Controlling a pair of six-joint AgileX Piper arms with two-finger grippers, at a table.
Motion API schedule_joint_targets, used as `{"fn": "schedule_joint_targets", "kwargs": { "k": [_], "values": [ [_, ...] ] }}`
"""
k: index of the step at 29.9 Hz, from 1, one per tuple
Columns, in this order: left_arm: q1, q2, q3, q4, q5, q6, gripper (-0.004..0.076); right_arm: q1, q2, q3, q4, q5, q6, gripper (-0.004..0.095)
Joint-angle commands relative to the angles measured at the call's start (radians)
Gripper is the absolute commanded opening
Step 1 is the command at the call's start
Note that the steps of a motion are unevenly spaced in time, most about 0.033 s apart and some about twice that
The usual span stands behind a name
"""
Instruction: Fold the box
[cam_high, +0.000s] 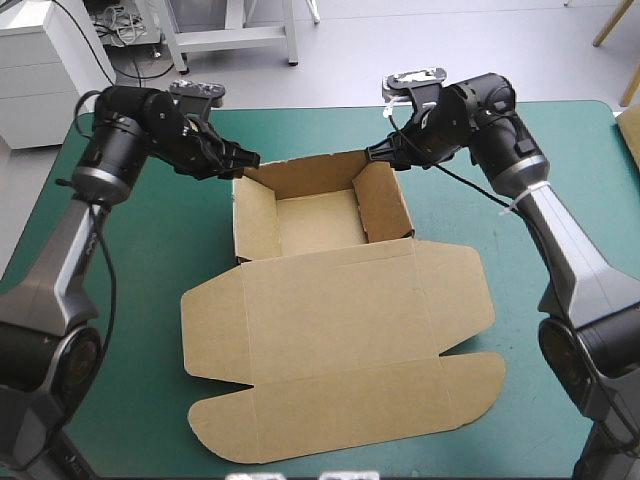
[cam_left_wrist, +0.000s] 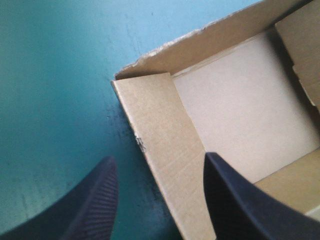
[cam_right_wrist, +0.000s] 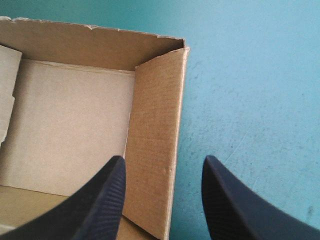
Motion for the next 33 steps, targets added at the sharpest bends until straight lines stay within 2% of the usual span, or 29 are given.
{"fn": "schedule_joint_targets", "kwargs": {
  "k": [1,10,14,18,23,27,33],
  "values": [
    [-0.006,-0.164,-0.035,0.000,0.028,0.025,0.0376,-0.004,-0.089,-0.034,-0.006,-0.034,-0.011,0.0448],
    [-0.006,-0.447,-0.023,0.010,0.028,0.101,0.0376,-0.004,-0.067,-0.030,-0.006,-0.034,-0.017,0.0448],
    [-0.006,-0.575,0.072,0.016,0.028,0.125,0.0353,-0.004,-0.031,-0.023,-0.006,-0.034,-0.017,0.0448],
    [-0.006,-0.714,0.265,0.018,0.028,0.151,0.0284,-0.004,0.023,-0.023,-0.006,-0.034,-0.017,0.0448],
    [-0.006,-0.898,0.575,0.018,0.020,0.154,0.0109,-0.004,0.105,-0.023,-0.006,-0.034,-0.017,0.0448],
    [-0.006,-1.053,0.830,0.014,-0.071,0.154,0.0001,-0.004,0.165,-0.023,-0.006,-0.034,-0.017,0.0448],
    [-0.006,-1.331,1.173,0.007,-0.237,0.147,-0.0008,-0.005,0.214,-0.023,-0.027,-0.034,-0.017,0.0430]
  ]
}}
